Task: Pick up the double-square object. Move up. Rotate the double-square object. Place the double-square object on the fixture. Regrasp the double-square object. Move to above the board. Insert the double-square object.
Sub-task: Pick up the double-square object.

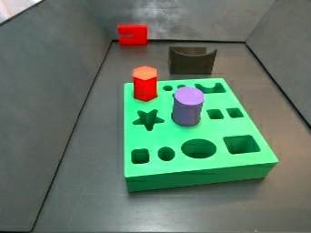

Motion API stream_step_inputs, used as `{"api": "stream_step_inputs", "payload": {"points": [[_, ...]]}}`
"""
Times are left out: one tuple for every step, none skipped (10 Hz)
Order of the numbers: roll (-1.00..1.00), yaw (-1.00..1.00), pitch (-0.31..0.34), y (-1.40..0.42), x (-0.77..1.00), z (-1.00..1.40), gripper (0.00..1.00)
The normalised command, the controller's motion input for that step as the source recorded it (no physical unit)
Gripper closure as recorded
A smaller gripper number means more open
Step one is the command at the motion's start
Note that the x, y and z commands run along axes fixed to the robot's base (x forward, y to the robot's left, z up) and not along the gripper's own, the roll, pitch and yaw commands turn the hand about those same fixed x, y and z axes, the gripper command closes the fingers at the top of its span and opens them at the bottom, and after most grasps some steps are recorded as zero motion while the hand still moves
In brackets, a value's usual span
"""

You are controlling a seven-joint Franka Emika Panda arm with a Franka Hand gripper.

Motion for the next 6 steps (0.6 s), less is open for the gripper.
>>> {"api": "stream_step_inputs", "payload": {"points": [[0.0, -0.21, 0.041, 0.47, -0.03, 0.0, 0.0], [0.0, -0.41, 0.124, 0.55, -0.06, -0.09, 0.0], [0.0, -0.69, 0.107, 0.29, -0.06, -0.08, 0.0], [0.0, -0.71, 0.103, 0.27, -0.04, -0.07, 0.0], [0.0, -0.64, 0.063, 0.35, -0.01, -0.02, 0.0], [0.0, -0.68, 0.083, 0.31, 0.0, -0.06, 0.0]]}}
